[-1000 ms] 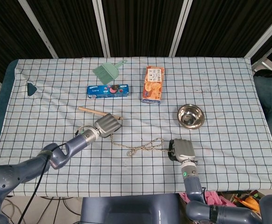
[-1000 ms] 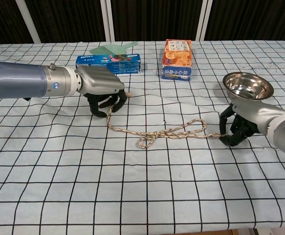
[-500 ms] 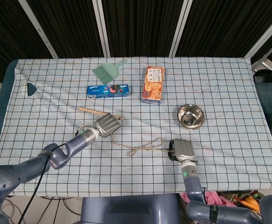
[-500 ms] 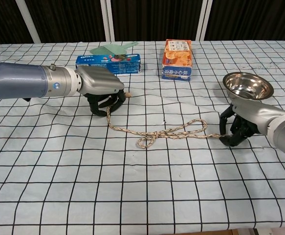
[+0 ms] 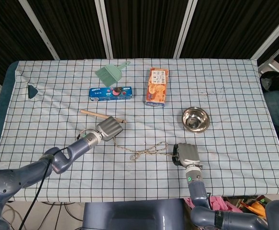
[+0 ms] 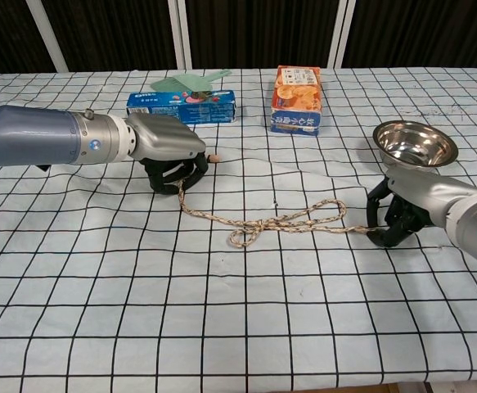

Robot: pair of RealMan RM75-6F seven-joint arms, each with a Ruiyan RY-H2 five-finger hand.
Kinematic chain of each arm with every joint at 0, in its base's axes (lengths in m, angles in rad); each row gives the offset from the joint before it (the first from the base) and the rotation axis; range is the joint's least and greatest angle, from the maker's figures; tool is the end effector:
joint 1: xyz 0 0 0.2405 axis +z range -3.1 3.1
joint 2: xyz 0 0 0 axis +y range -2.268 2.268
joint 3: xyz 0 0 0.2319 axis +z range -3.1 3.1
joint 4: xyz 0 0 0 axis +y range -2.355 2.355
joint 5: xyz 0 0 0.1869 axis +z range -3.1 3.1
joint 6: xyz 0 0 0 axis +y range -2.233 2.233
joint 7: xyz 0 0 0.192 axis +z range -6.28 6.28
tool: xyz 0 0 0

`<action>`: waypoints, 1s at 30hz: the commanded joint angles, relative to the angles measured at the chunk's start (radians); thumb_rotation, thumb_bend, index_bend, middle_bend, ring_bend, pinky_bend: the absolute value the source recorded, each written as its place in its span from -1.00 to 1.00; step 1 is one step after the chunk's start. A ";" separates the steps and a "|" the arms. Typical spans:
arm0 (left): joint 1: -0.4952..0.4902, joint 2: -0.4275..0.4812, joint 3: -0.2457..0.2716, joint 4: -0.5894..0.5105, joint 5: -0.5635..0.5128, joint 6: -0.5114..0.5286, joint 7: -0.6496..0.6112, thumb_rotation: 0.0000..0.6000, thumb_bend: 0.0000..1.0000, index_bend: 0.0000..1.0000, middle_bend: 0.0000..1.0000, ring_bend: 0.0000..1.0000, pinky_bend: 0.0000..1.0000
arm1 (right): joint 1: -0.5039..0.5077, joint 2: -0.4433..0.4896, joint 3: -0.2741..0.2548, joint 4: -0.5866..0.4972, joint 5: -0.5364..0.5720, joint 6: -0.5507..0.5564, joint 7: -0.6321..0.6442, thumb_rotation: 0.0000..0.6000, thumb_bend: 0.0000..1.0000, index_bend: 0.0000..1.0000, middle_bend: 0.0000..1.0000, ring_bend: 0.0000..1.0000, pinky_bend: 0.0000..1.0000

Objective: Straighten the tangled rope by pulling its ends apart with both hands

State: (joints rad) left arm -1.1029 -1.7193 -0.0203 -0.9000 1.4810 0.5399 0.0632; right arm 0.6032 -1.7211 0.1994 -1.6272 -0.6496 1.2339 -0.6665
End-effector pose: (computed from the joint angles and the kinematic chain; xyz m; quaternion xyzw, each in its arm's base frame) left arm -0.0935 0.4152 -0.0921 -0.9101 -0.1633 -0.1993 0.3245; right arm -0.1762 -0.3139 -0.0424 0.6223 -0.5404 0.2681 0.4988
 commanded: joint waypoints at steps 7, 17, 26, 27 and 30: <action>-0.003 0.000 -0.005 -0.003 -0.007 0.000 -0.001 1.00 -0.22 -0.02 0.41 0.24 0.09 | 0.000 0.001 0.000 -0.002 -0.001 0.001 -0.001 1.00 -0.18 0.26 0.83 0.93 1.00; -0.008 -0.002 -0.009 0.004 -0.019 -0.010 0.009 1.00 -0.22 0.00 0.41 0.24 0.09 | -0.001 0.002 0.001 -0.004 -0.003 0.000 0.000 1.00 -0.18 0.26 0.83 0.93 1.00; -0.008 -0.002 -0.006 0.006 -0.032 -0.024 0.027 1.00 -0.16 0.06 0.42 0.24 0.09 | -0.002 0.002 0.000 -0.007 -0.004 0.001 -0.001 1.00 -0.18 0.26 0.83 0.93 1.00; -0.008 -0.002 -0.007 0.006 -0.034 -0.027 0.028 1.00 -0.16 0.07 0.42 0.24 0.09 | -0.002 0.002 0.000 -0.007 -0.005 0.001 -0.001 1.00 -0.18 0.26 0.83 0.93 1.00; -0.009 0.002 -0.008 0.003 -0.042 -0.032 0.040 1.00 -0.13 0.09 0.42 0.24 0.09 | -0.003 0.003 0.000 -0.009 -0.006 0.001 0.001 1.00 -0.18 0.26 0.83 0.93 1.00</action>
State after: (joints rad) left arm -1.1115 -1.7189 -0.0277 -0.8953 1.4415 0.5092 0.1005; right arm 0.6008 -1.7180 0.1991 -1.6361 -0.6557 1.2353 -0.6657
